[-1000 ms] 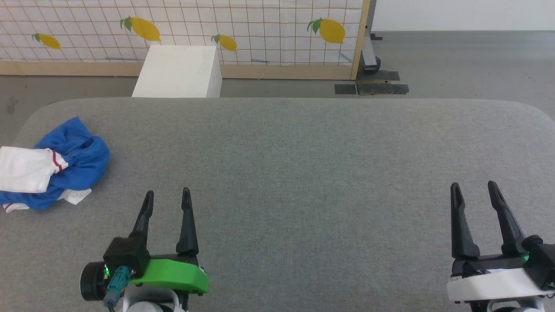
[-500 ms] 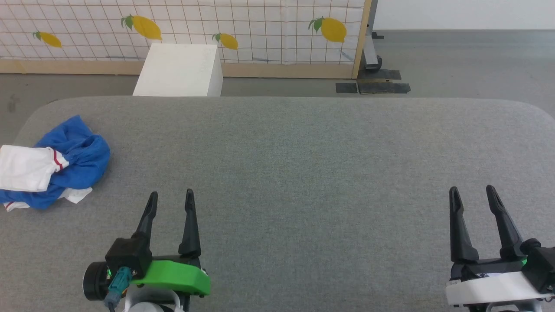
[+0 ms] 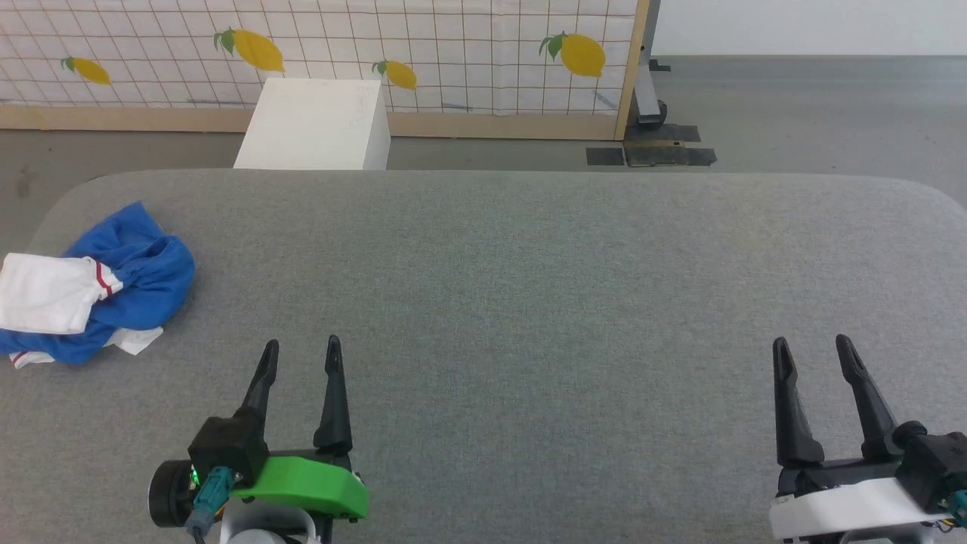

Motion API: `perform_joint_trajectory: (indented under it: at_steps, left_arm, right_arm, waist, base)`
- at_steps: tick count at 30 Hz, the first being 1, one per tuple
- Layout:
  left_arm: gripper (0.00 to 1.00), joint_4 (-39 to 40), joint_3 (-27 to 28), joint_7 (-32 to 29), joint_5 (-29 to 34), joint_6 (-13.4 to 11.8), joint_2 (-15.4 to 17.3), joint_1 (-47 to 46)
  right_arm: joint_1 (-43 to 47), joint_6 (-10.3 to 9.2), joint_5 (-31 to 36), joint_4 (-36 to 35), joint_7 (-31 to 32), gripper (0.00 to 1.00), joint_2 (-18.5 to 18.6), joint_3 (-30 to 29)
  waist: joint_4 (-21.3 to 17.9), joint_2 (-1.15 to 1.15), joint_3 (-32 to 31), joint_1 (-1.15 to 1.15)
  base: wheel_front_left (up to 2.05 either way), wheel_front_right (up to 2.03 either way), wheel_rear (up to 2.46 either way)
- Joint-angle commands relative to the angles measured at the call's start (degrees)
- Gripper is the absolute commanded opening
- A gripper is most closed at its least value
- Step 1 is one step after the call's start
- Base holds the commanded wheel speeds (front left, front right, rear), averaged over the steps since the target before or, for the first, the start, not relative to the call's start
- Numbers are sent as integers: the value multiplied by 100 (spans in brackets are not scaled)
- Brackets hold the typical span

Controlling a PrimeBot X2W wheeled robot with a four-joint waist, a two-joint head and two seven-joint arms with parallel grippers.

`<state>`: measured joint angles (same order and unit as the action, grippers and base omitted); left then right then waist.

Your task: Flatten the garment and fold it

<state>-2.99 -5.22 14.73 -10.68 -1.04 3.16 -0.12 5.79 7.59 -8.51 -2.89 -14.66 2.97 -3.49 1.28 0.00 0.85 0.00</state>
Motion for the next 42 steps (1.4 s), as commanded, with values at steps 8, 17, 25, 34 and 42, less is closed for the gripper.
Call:
perform_joint_trajectory:
  at_steps: [8,17,25,34,42]
  left_arm:
    - [100,-58,-14,27,-12,-13,-28,-75]
    - [100,-91,-27,27,14,-32,-28,-94]
    - [100,-124,-15,27,61,-25,-28,-114]
    - [100,-193,37,27,83,-44,-28,-179]
    - [100,-233,117,27,25,-93,-28,-176]
  right_arm:
    - [43,-10,63,106,-34,100,-10,38]
    - [27,-10,88,145,-34,100,-10,44]
    - [35,-10,89,158,-34,100,-10,47]
    - [23,-10,133,131,-34,100,-10,75]
    - [26,-10,185,109,-34,100,-10,100]
  waist:
    - [-6,0,-11,0]
    - [-1,0,-2,0]
    - [82,0,7,0]
    - [563,0,78,0]
    - [1200,0,126,0]
  base:
    - [0,0,0]
    - [0,0,0]
    - [0,0,0]
    - [0,0,0]
    - [0,0,0]
